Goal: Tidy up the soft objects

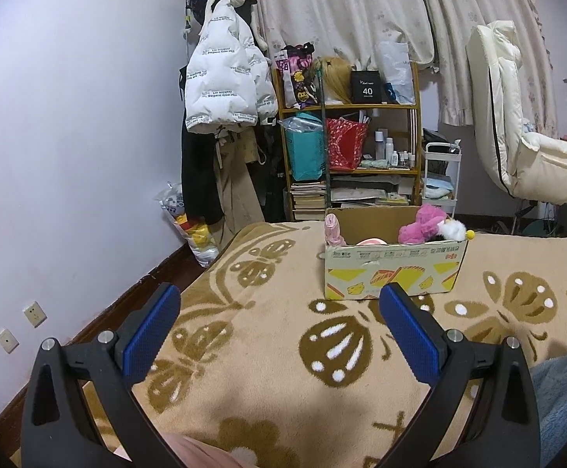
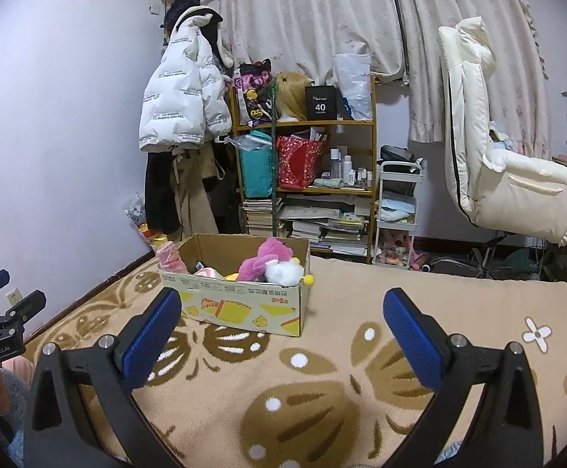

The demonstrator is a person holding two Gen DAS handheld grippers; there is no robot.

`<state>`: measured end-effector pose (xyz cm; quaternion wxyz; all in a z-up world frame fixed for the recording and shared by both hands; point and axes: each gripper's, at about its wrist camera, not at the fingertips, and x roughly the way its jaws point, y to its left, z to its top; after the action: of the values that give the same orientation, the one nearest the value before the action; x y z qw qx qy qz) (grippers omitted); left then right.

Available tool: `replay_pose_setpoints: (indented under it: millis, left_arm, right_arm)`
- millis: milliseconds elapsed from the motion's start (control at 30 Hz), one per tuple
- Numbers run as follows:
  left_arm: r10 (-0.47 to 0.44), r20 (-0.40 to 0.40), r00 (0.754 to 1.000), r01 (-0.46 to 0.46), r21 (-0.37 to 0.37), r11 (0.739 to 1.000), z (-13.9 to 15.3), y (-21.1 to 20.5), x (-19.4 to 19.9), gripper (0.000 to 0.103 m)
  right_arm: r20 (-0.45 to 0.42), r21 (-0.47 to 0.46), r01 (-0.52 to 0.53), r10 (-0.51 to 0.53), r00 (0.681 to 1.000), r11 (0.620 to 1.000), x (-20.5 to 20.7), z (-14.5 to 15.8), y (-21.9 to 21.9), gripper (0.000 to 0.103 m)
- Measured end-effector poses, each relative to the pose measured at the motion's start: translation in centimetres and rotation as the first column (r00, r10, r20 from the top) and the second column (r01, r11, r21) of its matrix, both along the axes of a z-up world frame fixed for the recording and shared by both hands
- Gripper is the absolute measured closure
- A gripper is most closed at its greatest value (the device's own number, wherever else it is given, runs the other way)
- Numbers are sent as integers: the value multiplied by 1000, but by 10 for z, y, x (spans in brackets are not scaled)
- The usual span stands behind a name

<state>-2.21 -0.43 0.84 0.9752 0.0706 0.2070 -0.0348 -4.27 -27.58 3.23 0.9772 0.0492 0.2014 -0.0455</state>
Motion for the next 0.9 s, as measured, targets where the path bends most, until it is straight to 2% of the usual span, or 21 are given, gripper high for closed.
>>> replay_pose_setpoints:
  millis: [267, 900]
  left_arm:
    - [-11, 11, 1000, 11, 15, 1000, 1, -2, -2, 2]
    - [9, 12, 1000, -9, -9, 1000, 0, 2, -2, 2]
  right_arm:
    - [-1, -1, 1, -1, 1000, 1000, 0, 1, 0, 0]
    - [-11, -1, 3, -3, 1000, 1000, 1, 1, 0, 0]
